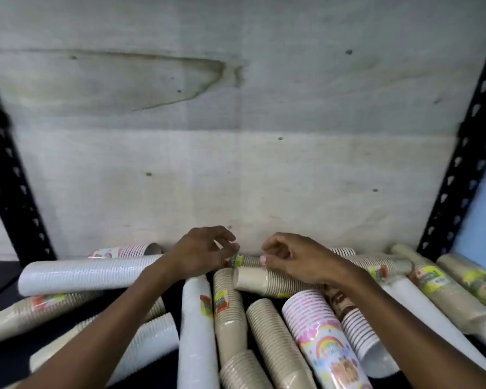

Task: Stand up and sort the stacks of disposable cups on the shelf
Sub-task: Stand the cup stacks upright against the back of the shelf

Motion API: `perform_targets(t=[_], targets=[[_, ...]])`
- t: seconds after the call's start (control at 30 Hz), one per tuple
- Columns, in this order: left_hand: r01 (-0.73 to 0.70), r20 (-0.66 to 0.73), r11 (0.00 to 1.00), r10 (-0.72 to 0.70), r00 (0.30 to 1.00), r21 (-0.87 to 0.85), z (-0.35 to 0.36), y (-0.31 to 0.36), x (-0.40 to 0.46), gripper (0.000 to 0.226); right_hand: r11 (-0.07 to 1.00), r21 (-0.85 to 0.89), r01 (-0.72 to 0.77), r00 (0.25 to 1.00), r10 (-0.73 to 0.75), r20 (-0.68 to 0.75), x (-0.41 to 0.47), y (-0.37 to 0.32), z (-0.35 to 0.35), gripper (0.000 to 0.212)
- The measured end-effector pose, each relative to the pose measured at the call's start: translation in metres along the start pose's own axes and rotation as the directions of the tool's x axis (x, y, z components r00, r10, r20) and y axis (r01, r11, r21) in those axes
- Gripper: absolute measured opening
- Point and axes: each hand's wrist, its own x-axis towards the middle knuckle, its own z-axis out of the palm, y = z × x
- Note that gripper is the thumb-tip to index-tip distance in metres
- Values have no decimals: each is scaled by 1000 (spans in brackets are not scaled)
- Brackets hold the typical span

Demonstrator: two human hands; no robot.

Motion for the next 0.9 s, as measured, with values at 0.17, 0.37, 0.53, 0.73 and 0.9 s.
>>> perform_targets(t=[0.17,0.37,0.53,0.73,0.9], targets=[[-45,44,953,34,998,298,-6,-21,12,34,977,-207,46,961,12,275,9,-5,-4,53],[-172,327,893,29,944,416,-5,-41,36,49,941,-311,133,932,-12,363,16,-13,-4,63],[-250,367,846,70,928,470,5,-39,50,58,925,-338,175,929,-42,369,19,-18,-3,63],[-348,412,753,112,904,558,5,-34,54,49,963,-245,113,977,-63,204,14,-22,-23,60],[-270,304,805,117,946,528,0,-29,41,52,998,-54,12,1000,-10,27,11,-18,-40,49]])
